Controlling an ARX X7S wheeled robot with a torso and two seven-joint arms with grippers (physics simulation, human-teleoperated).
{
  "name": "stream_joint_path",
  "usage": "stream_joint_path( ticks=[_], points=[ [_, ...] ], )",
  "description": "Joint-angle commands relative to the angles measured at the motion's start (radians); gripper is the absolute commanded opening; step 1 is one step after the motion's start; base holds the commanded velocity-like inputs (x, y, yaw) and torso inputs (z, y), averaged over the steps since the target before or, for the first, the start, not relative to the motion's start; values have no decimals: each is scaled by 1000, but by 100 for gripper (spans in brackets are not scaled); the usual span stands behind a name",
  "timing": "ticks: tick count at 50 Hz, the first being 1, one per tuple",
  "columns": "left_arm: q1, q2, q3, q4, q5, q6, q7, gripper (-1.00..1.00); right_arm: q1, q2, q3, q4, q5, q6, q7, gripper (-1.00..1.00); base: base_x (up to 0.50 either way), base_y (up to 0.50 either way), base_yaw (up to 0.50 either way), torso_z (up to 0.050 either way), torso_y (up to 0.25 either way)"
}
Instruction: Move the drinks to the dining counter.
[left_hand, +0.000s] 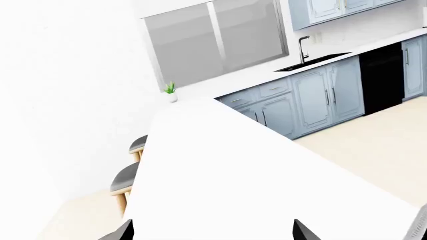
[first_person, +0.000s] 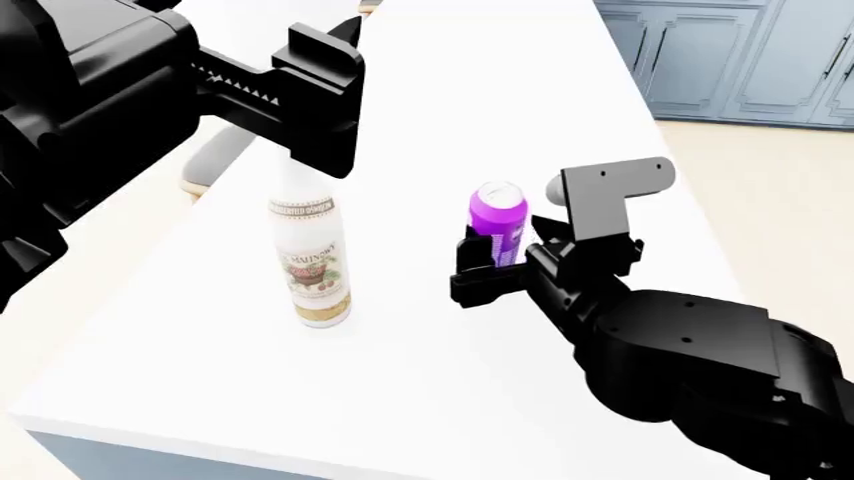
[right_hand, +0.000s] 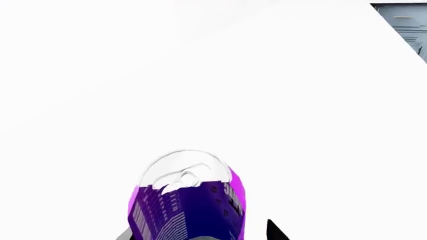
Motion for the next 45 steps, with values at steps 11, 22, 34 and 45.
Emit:
stream_joint_path(
  ticks=[11,22,34,45],
  points=[
    [-5,1,9,2,-1,1,3,100,25,25,10,-33,32,30,18,100,0,0,0,0,0],
    [1,1,16,5,1,2,6,100,48,36,38,-59,50,21,19,100,0,0,0,0,0],
    [-2,3,21,4,2,3,9,100,129,93,103,-179,110,28,71,100,0,0,0,0,0],
    [-7,0,24,3,-1,4,8,100,288,147,200,-356,198,47,201,100,0,0,0,0,0]
  ],
)
